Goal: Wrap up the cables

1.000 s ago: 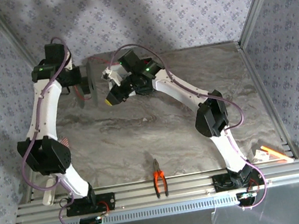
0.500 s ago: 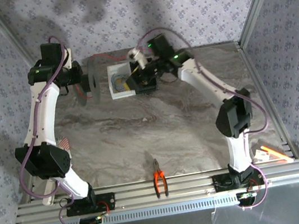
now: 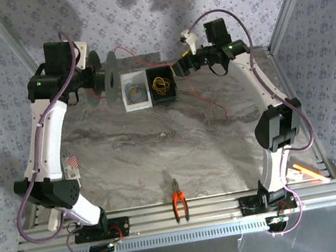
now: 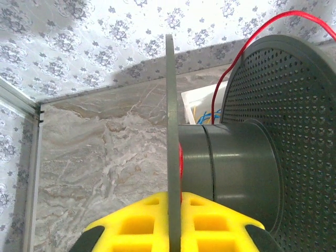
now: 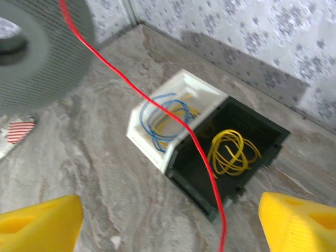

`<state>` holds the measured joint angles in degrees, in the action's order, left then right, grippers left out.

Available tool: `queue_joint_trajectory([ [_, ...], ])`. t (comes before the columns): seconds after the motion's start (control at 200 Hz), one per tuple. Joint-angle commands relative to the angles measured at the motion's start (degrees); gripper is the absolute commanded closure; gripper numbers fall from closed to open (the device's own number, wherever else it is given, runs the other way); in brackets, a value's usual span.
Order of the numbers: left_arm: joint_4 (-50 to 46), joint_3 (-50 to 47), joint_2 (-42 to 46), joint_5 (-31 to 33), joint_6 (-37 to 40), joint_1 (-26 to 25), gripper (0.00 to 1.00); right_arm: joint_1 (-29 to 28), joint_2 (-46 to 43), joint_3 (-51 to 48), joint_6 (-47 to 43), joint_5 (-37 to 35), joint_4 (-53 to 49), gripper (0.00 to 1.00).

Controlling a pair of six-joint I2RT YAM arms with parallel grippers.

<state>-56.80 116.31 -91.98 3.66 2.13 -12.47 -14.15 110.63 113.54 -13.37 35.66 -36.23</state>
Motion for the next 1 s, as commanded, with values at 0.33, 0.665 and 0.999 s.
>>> queue_joint_trajectory([
  [0.33,0.9,4.1,1.0,0.2,0.7,-1.2,1.00,3.2,7.1,-8.3,-1.4,14.7,4.3,0.20],
  [0.665,1.9,2.1,0.0,-0.4,0.5,-1.2,1.00,2.4,6.0,-6.4,-1.1,13.6,2.7,1.00],
  [0.999,7.1,-8.5,-3.5,0.8,-0.1,-1.2,1.00,-3.9,-6.8,3.4,1.0,10.1,-5.8,1.00],
])
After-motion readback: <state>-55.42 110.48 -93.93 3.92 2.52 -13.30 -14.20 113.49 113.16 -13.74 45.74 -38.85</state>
